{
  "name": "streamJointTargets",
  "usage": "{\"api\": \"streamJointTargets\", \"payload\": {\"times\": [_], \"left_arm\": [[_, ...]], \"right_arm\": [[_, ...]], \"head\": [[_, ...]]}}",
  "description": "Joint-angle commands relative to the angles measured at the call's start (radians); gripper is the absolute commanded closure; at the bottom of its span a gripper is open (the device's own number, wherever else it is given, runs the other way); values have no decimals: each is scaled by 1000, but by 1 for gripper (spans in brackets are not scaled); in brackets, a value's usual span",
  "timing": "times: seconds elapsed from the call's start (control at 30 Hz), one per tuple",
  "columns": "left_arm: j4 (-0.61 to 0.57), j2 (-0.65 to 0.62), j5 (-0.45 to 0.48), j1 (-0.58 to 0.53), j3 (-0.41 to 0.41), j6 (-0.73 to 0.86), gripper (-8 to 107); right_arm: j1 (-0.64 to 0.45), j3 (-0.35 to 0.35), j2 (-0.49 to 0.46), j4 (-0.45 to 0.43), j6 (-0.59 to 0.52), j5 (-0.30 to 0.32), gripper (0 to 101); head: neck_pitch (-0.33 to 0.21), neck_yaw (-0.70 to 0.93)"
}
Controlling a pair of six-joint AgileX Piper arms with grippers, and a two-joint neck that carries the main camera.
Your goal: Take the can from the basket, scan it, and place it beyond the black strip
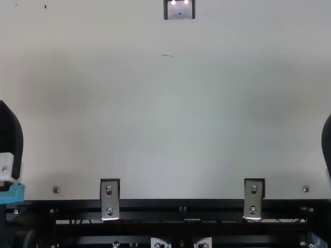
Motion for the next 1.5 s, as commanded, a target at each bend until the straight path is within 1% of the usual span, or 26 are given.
{"api": "streamJointTargets", "payload": {"times": [0.0,0.23,0.5,0.73,1.07,1.47], "left_arm": [[0,0,0,0,0,0,9],[0,0,0,0,0,0,9],[0,0,0,0,0,0,9],[0,0,0,0,0,0,9],[0,0,0,0,0,0,9],[0,0,0,0,0,0,9]], "right_arm": [[0,0,0,0,0,0,0],[0,0,0,0,0,0,0],[0,0,0,0,0,0,0],[0,0,0,0,0,0,0],[0,0,0,0,0,0,0],[0,0,0,0,0,0,0]], "head": [[-16,16],[-20,79],[-29,194],[-49,292],[-87,408],[-166,430]]}}
